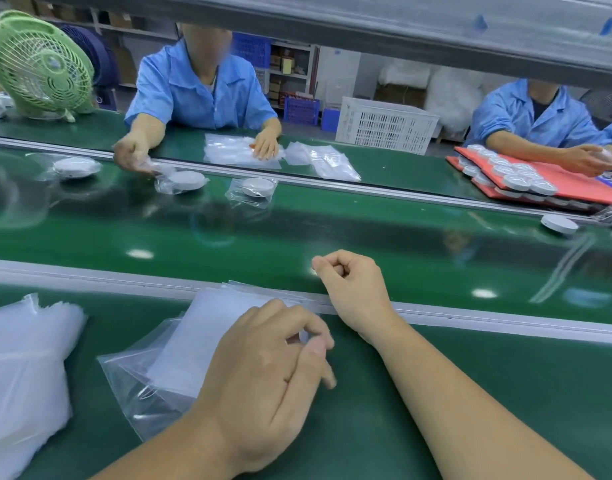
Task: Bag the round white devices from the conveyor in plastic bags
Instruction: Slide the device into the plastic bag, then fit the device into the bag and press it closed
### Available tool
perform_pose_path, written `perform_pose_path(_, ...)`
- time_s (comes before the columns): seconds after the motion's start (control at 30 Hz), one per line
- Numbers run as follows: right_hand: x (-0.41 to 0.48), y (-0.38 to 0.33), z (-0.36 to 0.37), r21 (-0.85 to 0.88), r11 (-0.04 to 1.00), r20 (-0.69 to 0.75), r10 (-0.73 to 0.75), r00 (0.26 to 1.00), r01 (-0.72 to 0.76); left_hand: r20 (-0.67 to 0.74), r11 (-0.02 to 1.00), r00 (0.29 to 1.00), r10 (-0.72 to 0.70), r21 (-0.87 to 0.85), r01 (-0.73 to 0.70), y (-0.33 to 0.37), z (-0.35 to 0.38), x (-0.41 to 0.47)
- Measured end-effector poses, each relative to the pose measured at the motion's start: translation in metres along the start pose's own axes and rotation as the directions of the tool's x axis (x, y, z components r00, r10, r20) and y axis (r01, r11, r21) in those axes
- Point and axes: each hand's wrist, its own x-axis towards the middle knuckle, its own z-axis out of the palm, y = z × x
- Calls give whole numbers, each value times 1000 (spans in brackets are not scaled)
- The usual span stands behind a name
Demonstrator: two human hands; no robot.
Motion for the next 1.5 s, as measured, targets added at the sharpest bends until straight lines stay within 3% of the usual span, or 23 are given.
perform_pose_path(0.17,0,0,0,-8,1000,-2,-15,1000,15,53,992,993,-105,-68,108,-3,-5,-1)
perform_pose_path(0.4,1,0,-1,13,1000,-6,-8,1000,8,87,973,987,-135,-176,149,-6,-4,-1)
perform_pose_path(0.6,0,1,1,16,1000,16,1,1000,-1,27,992,994,-110,-64,111,-9,0,1)
perform_pose_path(0.97,2,0,0,22,999,-15,29,999,-29,-60,978,988,-141,-164,130,-12,0,-3)
perform_pose_path(1.03,3,1,1,19,999,-17,33,999,-33,-53,992,993,-104,-77,100,-12,-2,-2)
perform_pose_path(1.13,3,1,2,-8,1000,-20,29,999,-29,53,955,999,0,296,-15,-9,-4,1)
perform_pose_path(1.23,2,0,4,-56,998,-8,17,1000,-18,167,847,981,-101,532,-4,-13,0,0)
perform_pose_path(1.33,-1,-4,3,-87,996,-2,9,1000,-9,233,817,944,-235,573,62,-17,2,-1)
perform_pose_path(1.5,-5,-6,2,-125,992,2,-13,1000,14,294,813,910,-292,577,75,-17,3,-3)
